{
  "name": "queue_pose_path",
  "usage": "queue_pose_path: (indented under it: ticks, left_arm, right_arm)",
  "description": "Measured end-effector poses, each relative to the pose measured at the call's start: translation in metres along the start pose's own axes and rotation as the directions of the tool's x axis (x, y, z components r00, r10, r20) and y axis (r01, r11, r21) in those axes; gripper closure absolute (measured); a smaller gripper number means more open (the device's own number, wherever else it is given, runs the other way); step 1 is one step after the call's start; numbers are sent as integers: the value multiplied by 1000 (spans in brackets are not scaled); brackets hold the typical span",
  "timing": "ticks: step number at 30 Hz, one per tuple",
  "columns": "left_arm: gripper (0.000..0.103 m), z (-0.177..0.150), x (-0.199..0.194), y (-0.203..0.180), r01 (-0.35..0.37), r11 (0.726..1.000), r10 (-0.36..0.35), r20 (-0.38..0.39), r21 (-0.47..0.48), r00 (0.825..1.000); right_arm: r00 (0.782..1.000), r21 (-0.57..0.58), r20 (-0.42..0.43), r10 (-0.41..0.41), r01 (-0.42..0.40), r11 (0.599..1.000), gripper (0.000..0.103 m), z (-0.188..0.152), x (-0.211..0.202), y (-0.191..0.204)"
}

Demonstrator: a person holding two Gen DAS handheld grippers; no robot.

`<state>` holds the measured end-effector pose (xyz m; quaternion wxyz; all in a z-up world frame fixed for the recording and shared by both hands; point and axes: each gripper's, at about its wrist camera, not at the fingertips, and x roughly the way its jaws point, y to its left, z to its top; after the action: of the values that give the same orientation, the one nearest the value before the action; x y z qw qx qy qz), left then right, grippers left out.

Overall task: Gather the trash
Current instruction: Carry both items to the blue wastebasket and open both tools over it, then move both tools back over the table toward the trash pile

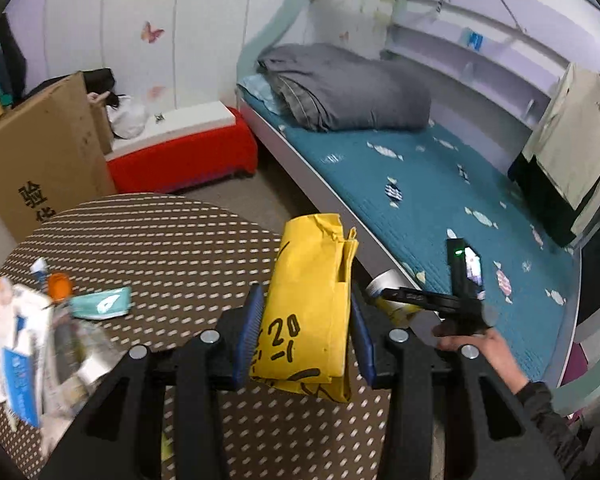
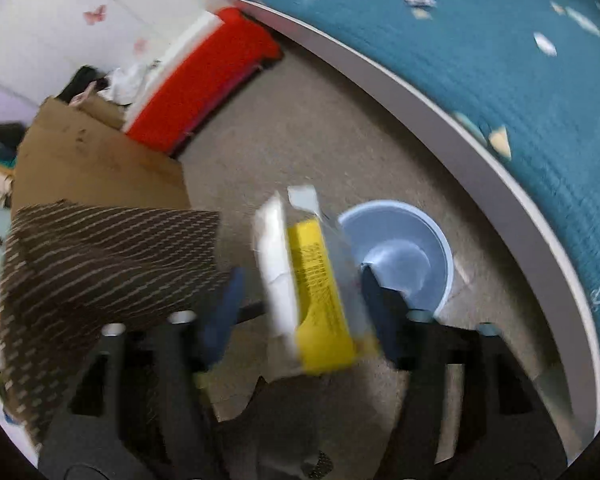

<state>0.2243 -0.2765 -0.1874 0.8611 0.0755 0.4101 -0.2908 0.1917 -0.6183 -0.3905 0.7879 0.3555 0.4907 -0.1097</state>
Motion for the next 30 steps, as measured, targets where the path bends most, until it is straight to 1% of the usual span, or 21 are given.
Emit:
queue_pose_path:
  ticks: [2, 4, 6, 9, 12, 13, 16, 18, 19, 20, 21, 22, 23, 24, 25, 26, 28, 30]
  left_arm:
    - [62, 5, 17, -11, 9, 1000, -9, -28, 15, 1000]
    - [62, 10, 36, -25, 20, 999, -18, -54, 37, 998]
    - [62, 13, 51, -38, 35, 998, -31, -78, 54, 997]
    - [62, 18, 77, -58, 59, 995, -49, -116, 80, 992]
    - [62, 24, 107, -80, 80, 990, -59, -180, 112, 982]
    - [62, 26, 117, -87, 95, 988, -69, -207, 119, 976]
    - [62, 28, 147, -108, 104, 983, -60, -267, 154, 962]
    - [62, 28, 162, -113, 108, 982, -58, -299, 153, 952]
    - [62, 28, 173, -117, 115, 981, -58, -330, 157, 942]
    - [60, 28, 182, -120, 127, 978, -61, -358, 165, 932]
    - [50, 29, 190, -122, 137, 976, -63, -381, 170, 922]
    - [40, 30, 195, -124, 136, 975, -59, -388, 175, 920]
    - [16, 32, 199, -125, 127, 974, -46, -386, 188, 922]
    - [9, 33, 201, -126, 112, 974, -31, -375, 195, 926]
    - [9, 36, 199, -125, 76, 976, 1, -349, 205, 937]
    - [9, 38, 199, -123, 66, 977, 7, -342, 202, 940]
    - [9, 40, 193, -116, 72, 983, -11, -341, 167, 940]
    - [9, 42, 182, -112, 63, 986, -13, -314, 151, 949]
  right_arm:
    - [1000, 38, -6, 10, -9, 999, 28, 1, 7, -13]
    - [1000, 61, 19, 16, -17, 998, 25, 0, 2, -21]
    - [997, 71, 70, 19, -24, 997, 23, -3, -16, -27]
    - [988, 70, 152, 24, -35, 997, 20, -10, -51, -33]
    - [972, 59, 235, 26, -41, 997, 16, -13, -88, -35]
    - [965, 55, 262, 21, -37, 998, 16, -14, -100, -36]
    - [948, 40, 318, 22, -37, 999, 14, -17, -130, -34]
    - [938, 28, 344, 28, -40, 999, 14, -17, -146, -30]
    - [935, 23, 352, 32, -43, 999, 14, -18, -152, -29]
    - [934, 18, 357, 35, -44, 999, 14, -18, -156, -27]
    - [931, 8, 363, 36, -42, 999, 13, -18, -161, -25]
    - [928, 3, 370, 35, -39, 999, 13, -18, -166, -24]
    - [925, 2, 378, 35, -38, 999, 13, -18, -170, -22]
    - [923, 3, 382, 35, -39, 999, 12, -20, -172, -19]
    - [922, 1, 386, 36, -40, 999, 12, -21, -174, -17]
    - [920, -4, 389, 35, -36, 999, 11, -22, -176, -16]
    - [919, -10, 394, 29, -28, 1000, 7, -24, -179, -10]
    - [915, -18, 404, 17, -11, 1000, 6, -28, -181, -3]
